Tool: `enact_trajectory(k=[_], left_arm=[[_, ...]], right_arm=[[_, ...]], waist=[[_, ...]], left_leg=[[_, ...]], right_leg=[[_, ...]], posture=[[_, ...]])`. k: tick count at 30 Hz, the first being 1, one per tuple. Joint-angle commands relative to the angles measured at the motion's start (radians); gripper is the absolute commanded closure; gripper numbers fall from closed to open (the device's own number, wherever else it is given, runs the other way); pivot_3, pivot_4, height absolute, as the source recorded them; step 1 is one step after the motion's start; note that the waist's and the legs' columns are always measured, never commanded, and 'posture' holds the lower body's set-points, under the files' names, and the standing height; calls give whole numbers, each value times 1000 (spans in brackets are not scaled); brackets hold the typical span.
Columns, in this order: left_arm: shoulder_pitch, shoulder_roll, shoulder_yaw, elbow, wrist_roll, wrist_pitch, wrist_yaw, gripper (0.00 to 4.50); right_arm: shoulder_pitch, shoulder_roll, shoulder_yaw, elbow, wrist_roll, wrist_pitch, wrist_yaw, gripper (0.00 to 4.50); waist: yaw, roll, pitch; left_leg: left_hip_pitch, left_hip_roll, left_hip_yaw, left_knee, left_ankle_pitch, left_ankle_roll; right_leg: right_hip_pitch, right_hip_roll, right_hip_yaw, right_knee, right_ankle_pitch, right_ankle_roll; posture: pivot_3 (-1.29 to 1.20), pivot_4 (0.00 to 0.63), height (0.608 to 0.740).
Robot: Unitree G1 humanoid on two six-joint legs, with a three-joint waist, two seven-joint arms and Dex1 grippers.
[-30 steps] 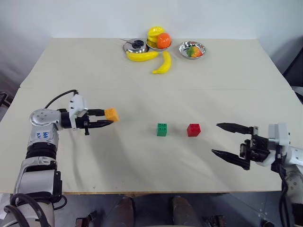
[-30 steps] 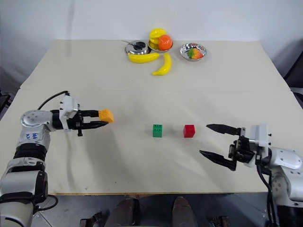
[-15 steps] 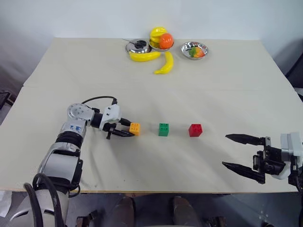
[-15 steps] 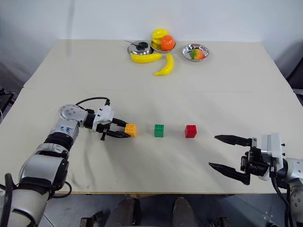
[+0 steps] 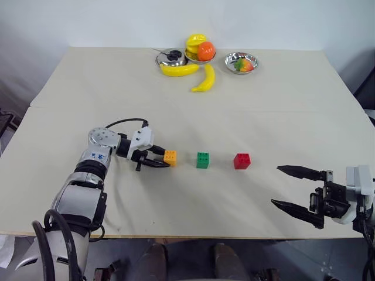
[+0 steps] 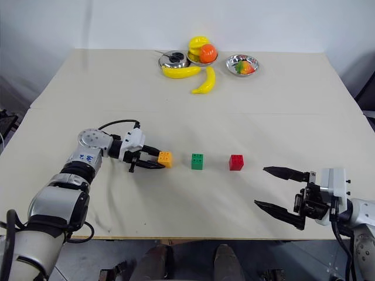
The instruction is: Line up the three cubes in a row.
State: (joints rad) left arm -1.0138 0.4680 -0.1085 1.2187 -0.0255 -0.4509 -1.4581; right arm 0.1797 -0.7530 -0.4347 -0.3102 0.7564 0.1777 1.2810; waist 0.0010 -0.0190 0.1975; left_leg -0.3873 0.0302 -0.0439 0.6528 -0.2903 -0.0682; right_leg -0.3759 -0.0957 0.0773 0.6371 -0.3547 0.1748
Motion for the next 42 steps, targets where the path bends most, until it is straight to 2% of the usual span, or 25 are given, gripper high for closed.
enact_trajectory(k=[1,8,10,14,16,22,25,29,34,36,42], left_arm=[[-11,5,18,9,8,14,6,3031],[-8,15,13,13,27,13,-28,3031],[-11,13,23,14,18,31,-35,2291],[-22,13,76,1,-27,41,-17,1182],[-9,49,122,-35,-73,35,-57,609],[157,210,203,-221,-174,63,-144,609],[281,290,241,-345,-215,58,-110,609],[516,389,329,-588,-302,165,-43,609],[783,423,441,-857,-372,302,67,609],[882,429,488,-904,-373,307,100,609],[974,442,543,-931,-398,342,126,609]], right_arm=[[-11,5,5,-29,17,3,-4,0],[-27,5,25,-26,17,3,-11,0],[-29,4,27,-25,18,4,-11,0],[-40,5,34,-19,15,5,-11,0],[-43,4,33,-14,13,3,-8,0],[-27,-21,-8,46,2,-13,38,0],[-17,-41,-27,115,-26,-49,87,0],[-18,-77,-38,245,-77,-107,159,0],[-46,-88,-28,325,-109,-141,185,0],[-67,-91,-26,348,-117,-151,192,0],[-101,-100,-21,405,-139,-180,220,0]], waist=[[-1,0,0],[-2,0,0],[-2,0,0],[-3,0,0],[-2,-1,0],[-21,0,0],[-23,-1,0],[-27,-1,0],[-27,0,0],[-28,0,0],[-27,0,0]], left_leg=[[0,0,0,0,0,0],[0,0,0,0,0,0],[0,0,0,0,0,0],[0,0,0,-1,0,0],[0,0,0,-1,0,0],[1,1,-1,-4,0,0],[0,1,0,-3,0,0],[0,1,-1,-4,-2,4],[1,1,-1,-3,-2,4],[2,1,-1,-4,-2,4],[2,1,-1,-4,-2,4]], right_leg=[[0,0,0,0,0,0],[0,0,0,0,0,0],[0,0,0,0,0,0],[0,0,0,0,0,0],[0,0,0,0,0,0],[-1,0,-1,1,0,0],[0,0,0,3,0,0],[0,0,-1,2,0,0],[0,-1,0,0,0,-1],[0,-1,0,0,-1,-1],[1,-1,0,0,-1,-2]], posture=[[0,150,740],[0,150,740],[0,150,740],[0,150,740],[0,150,740],[0,150,740],[0,150,740],[0,150,740],[0,150,740],[0,150,740],[0,150,740]])
